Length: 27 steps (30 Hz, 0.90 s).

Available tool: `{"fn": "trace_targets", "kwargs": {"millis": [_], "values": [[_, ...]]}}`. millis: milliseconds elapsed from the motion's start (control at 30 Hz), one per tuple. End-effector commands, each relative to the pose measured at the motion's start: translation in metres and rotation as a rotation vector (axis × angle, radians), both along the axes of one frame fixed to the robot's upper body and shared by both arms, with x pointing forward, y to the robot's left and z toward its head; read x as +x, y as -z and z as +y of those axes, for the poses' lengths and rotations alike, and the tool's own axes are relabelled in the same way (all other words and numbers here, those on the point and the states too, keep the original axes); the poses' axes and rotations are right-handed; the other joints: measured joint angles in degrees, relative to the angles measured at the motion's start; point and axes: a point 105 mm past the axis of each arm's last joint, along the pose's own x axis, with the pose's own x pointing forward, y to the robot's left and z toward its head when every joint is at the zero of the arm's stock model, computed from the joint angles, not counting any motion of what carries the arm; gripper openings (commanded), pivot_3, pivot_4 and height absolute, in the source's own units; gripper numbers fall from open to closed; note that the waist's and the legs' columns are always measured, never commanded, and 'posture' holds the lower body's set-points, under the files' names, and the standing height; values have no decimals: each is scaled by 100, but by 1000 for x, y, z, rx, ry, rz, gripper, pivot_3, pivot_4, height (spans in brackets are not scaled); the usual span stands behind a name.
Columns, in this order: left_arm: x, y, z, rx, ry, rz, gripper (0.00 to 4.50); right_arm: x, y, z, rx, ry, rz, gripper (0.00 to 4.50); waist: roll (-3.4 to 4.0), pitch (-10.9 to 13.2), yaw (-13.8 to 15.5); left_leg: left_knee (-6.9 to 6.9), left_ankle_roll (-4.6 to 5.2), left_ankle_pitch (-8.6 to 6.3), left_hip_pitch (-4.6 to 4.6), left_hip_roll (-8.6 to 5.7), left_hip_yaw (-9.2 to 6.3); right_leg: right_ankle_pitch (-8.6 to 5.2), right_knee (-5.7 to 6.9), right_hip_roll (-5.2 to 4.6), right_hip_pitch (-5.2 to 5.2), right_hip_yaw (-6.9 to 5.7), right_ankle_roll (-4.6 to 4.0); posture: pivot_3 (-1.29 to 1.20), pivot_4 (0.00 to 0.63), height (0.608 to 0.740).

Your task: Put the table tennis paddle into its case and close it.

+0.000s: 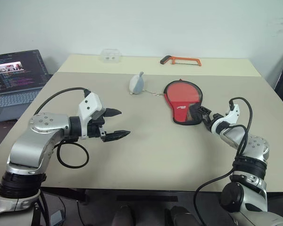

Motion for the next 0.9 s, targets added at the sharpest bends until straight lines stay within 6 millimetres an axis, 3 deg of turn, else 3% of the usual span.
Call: {"fn": "trace_targets", "kwargs": {"millis": [33,233,433,733,833,900], "values": [[-3,-13,1,12,8,-50,4466,-1,-5,3,17,5,-33,4500,0,0,0,0,0,0,0,0,0,0,0,0,0,0,0,0,150,740],[-1,-12,0,23,6,-51,4466,-1,-9,29,48,-63,-59,4500,0,0,-28,-1,0,0,1,2,1,0,0,2,0,1,0,0,150,740],[-2,-12,0,21,-1,-45,4466,4,-18,37,53,-82,-85,4500,0,0,-70,-4,0,0,1,2,1,0,0,3,-3,3,0,0,150,740],[-1,-8,-3,20,-1,-41,4466,14,-15,58,78,-108,-72,4500,0,0,-127,-5,0,0,1,2,1,0,-1,3,-3,4,0,0,150,740],[0,-8,-2,21,-5,-41,4500,18,-9,61,82,-103,-55,3875,0,0,-145,-5,0,0,1,2,1,0,-1,2,-3,4,0,0,150,740],[0,-8,-2,24,-8,-41,4500,20,-6,60,86,-94,-46,3230,0,0,-146,-7,0,0,1,2,1,0,-2,2,-3,4,0,0,150,740]]}}
